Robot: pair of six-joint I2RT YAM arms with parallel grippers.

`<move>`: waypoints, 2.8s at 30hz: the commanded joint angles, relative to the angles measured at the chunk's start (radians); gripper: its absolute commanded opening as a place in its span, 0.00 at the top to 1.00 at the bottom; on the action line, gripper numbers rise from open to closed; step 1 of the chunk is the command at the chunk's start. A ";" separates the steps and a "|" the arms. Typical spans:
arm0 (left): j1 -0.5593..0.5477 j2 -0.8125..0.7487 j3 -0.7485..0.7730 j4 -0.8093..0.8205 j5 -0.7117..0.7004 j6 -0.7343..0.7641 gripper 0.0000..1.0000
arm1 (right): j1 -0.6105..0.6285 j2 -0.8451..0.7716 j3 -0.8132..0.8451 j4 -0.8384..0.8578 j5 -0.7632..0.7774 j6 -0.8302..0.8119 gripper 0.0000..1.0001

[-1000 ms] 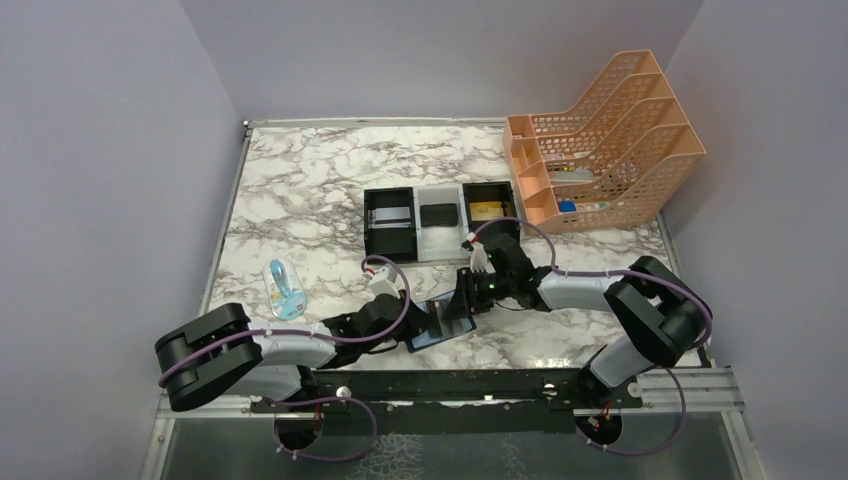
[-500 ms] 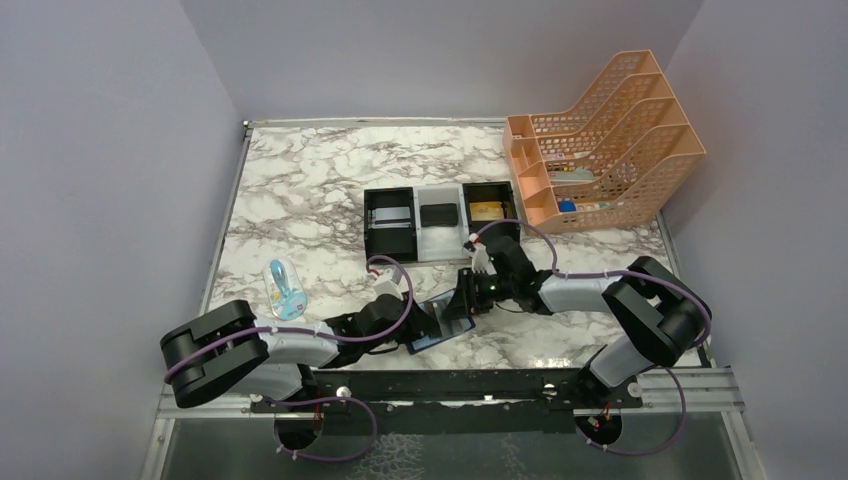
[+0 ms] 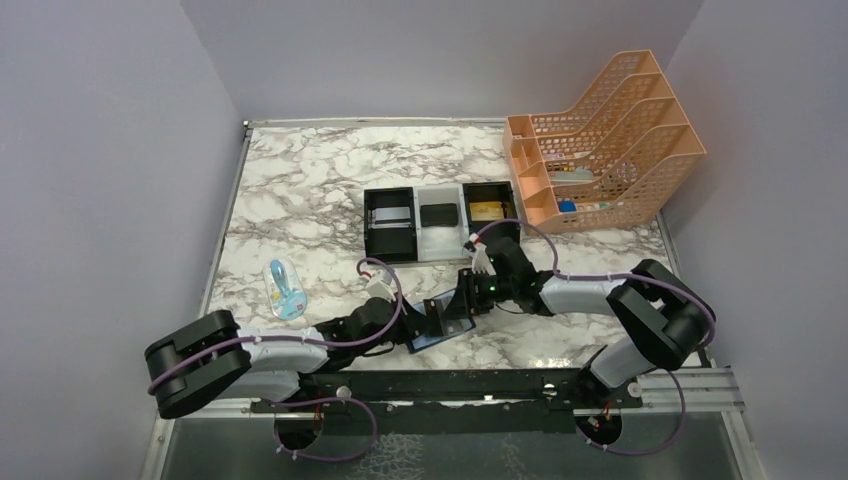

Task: Take the credit cards out of the card holder

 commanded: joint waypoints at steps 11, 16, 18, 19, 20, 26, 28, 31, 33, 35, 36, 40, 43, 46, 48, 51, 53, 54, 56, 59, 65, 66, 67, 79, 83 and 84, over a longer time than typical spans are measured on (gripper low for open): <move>-0.006 -0.376 0.080 -0.524 -0.128 0.092 1.00 | 0.000 -0.207 0.029 -0.170 0.192 -0.098 0.66; -0.004 -0.476 0.064 -0.511 -0.110 0.140 1.00 | -0.012 -0.288 0.020 -0.157 0.229 -0.085 0.57; -0.004 -0.484 0.076 -0.522 -0.096 0.162 1.00 | -0.036 -0.302 0.012 -0.144 0.202 -0.070 0.51; -0.004 -0.483 0.082 -0.522 -0.087 0.168 1.00 | -0.051 -0.313 0.003 -0.127 0.176 -0.062 0.48; -0.004 -0.482 0.085 -0.506 -0.073 0.172 1.00 | -0.066 -0.327 -0.011 -0.107 0.155 -0.044 0.40; 0.075 -0.459 0.054 -0.299 0.115 0.186 1.00 | -0.141 -0.446 -0.133 0.059 0.123 0.059 0.27; 0.126 -0.464 0.046 -0.263 0.166 0.188 1.00 | -0.145 -0.480 -0.167 0.114 0.121 0.072 0.27; 0.211 -0.468 0.021 -0.192 0.257 0.170 1.00 | -0.144 -0.534 -0.238 0.266 0.064 0.091 0.27; 0.249 -0.454 0.013 -0.142 0.310 0.159 1.00 | -0.144 -0.570 -0.284 0.367 0.021 0.115 0.27; 0.257 -0.433 0.015 -0.109 0.337 0.157 1.00 | -0.144 -0.586 -0.298 0.407 -0.020 0.127 0.27; 0.258 -0.422 0.014 -0.081 0.354 0.155 1.00 | -0.144 -0.586 -0.293 0.411 -0.051 0.122 0.27; 0.258 -0.388 0.026 0.014 0.419 0.157 1.00 | -0.144 -0.525 -0.212 0.361 -0.173 0.123 0.29; 0.259 -0.377 0.048 0.021 0.451 0.188 1.00 | -0.145 -0.445 -0.170 0.397 -0.264 0.131 0.35; 0.259 -0.381 0.052 0.030 0.453 0.197 1.00 | -0.143 -0.391 -0.171 0.512 -0.329 0.177 0.39; 0.258 -0.388 0.051 0.035 0.449 0.200 1.00 | -0.143 -0.374 -0.163 0.531 -0.344 0.198 0.42; 0.259 -0.396 0.041 0.054 0.450 0.197 1.00 | -0.141 -0.353 -0.140 0.516 -0.363 0.207 0.45; 0.258 -0.397 0.039 0.073 0.449 0.194 1.00 | -0.141 -0.339 -0.126 0.498 -0.370 0.206 0.48; 0.258 -0.397 0.039 0.078 0.449 0.193 1.00 | -0.141 -0.330 -0.122 0.503 -0.379 0.210 0.50; 0.258 -0.398 0.039 0.088 0.452 0.192 1.00 | -0.137 -0.308 -0.120 0.523 -0.391 0.231 0.53; 0.258 -0.400 0.038 0.103 0.453 0.189 1.00 | -0.135 -0.263 -0.113 0.562 -0.418 0.264 0.59; 0.258 -0.392 0.037 0.124 0.471 0.185 1.00 | -0.132 -0.195 -0.127 0.717 -0.436 0.374 0.70; 0.257 -0.391 0.036 0.126 0.472 0.184 1.00 | -0.133 -0.188 -0.129 0.739 -0.438 0.386 0.71; 0.258 -0.391 0.034 0.128 0.473 0.182 1.00 | -0.132 -0.181 -0.128 0.756 -0.440 0.399 0.71; 0.257 -0.393 0.018 0.143 0.466 0.168 1.00 | -0.131 -0.105 -0.107 0.831 -0.486 0.504 0.85; 0.258 -0.391 0.014 0.145 0.463 0.166 1.00 | -0.131 -0.093 -0.110 0.881 -0.491 0.534 0.84; 0.258 -0.390 0.015 0.145 0.464 0.165 1.00 | -0.131 -0.090 -0.111 0.892 -0.492 0.541 0.84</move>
